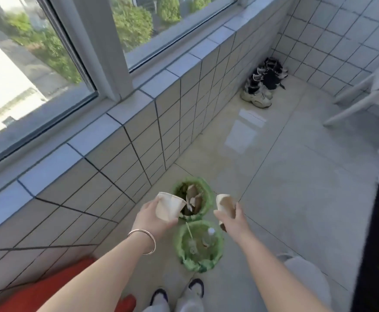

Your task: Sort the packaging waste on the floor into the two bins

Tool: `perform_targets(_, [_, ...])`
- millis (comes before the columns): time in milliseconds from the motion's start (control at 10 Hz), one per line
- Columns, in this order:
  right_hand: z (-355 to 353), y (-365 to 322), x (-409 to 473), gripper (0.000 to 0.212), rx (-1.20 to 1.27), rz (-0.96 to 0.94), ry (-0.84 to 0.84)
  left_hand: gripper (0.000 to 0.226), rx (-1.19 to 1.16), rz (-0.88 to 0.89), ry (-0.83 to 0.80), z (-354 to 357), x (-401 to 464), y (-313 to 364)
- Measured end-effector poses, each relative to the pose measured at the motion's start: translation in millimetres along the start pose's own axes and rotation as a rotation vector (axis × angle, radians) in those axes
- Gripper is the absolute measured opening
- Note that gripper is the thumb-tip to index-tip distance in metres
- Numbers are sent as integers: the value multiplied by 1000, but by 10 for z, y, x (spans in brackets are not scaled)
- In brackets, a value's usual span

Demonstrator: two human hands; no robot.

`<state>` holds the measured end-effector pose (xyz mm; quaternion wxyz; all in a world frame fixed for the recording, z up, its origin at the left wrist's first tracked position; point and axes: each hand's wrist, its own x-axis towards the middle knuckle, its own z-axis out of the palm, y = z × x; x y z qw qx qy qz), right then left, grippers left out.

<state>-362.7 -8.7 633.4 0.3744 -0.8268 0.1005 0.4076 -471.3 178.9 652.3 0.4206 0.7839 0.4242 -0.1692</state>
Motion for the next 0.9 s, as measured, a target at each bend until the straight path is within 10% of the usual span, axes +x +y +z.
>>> perform_targets(300, [710, 519, 1789, 101, 216, 202, -132, 73, -371, -202, -113, 1126, 1642, -410])
perform_targets(700, [1549, 1213, 3841, 48, 493, 325, -141, 55, -994, -487, -164, 2500, 3557, -1206])
perform_targets(900, [1695, 1485, 3948, 39, 90, 285, -61, 63, -965, -634, -106, 2480, 3597, -1192])
